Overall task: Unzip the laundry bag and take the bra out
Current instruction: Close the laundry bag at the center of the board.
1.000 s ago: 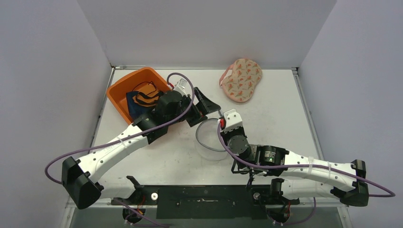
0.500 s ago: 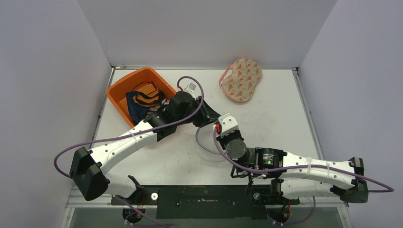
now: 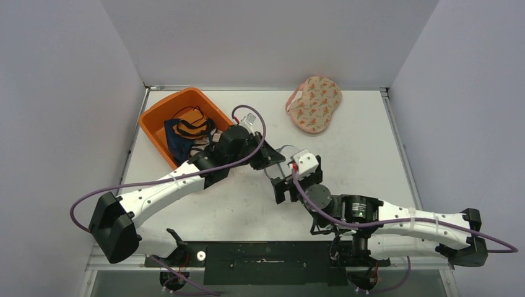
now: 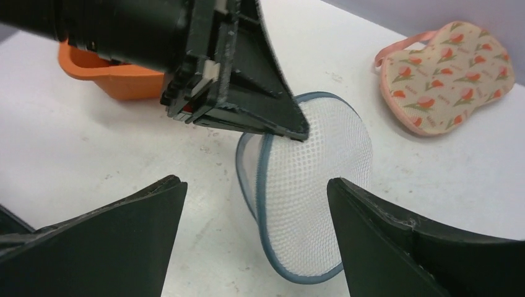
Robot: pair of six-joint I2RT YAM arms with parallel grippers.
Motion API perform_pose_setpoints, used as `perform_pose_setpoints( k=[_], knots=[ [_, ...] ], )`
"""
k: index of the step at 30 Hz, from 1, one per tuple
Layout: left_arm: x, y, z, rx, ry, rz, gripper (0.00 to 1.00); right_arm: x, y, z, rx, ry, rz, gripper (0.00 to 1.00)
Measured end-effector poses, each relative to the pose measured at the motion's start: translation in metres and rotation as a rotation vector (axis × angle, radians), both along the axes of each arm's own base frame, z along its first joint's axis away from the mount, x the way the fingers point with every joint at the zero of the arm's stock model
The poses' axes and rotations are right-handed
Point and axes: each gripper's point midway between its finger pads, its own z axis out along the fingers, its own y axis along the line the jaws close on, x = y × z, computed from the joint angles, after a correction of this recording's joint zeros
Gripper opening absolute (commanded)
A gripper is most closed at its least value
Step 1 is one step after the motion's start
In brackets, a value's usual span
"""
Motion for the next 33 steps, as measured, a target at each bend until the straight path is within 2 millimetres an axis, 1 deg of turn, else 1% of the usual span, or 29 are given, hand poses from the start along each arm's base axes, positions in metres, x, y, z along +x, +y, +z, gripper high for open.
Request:
perform_pose_setpoints(
  k=[3, 7, 9, 12, 15, 18, 23, 28, 33],
  knots=[
    [-0.005, 0.008, -0.019, 0.013, -0.010, -0.014, 0.00, -0.006, -0.011, 0.003, 0.131, 0.036, 0.000, 0.88],
    [-0.007, 0.029, -0.049, 0.016, -0.032, -0.013, 0.00, -0.011, -0.023, -0.001, 0.319, 0.097, -0.011, 0.87],
    [-0.007, 0.037, -0.061, 0.012, -0.049, -0.012, 0.00, -0.013, -0.028, -0.012, 0.411, 0.139, -0.024, 0.87],
    [-0.005, 0.043, -0.071, 0.009, -0.079, -0.014, 0.00, -0.014, -0.035, -0.032, 0.507, 0.193, -0.059, 0.86],
    [-0.002, 0.039, -0.063, -0.011, -0.134, -0.036, 0.00, -0.011, -0.043, -0.053, 0.574, 0.243, -0.118, 0.85],
    [0.000, 0.035, -0.052, -0.036, -0.198, -0.060, 0.00, -0.003, -0.057, -0.072, 0.647, 0.277, -0.203, 0.85],
    [0.005, 0.032, -0.043, -0.049, -0.257, -0.084, 0.00, 0.012, -0.079, -0.096, 0.752, 0.307, -0.331, 0.86],
    [0.011, 0.032, -0.038, -0.065, -0.288, -0.101, 0.00, 0.032, -0.091, -0.120, 0.805, 0.338, -0.410, 0.89],
    [0.010, 0.031, -0.028, -0.102, -0.332, -0.123, 0.00, 0.053, -0.098, -0.149, 0.923, 0.396, -0.419, 0.93]
  ],
)
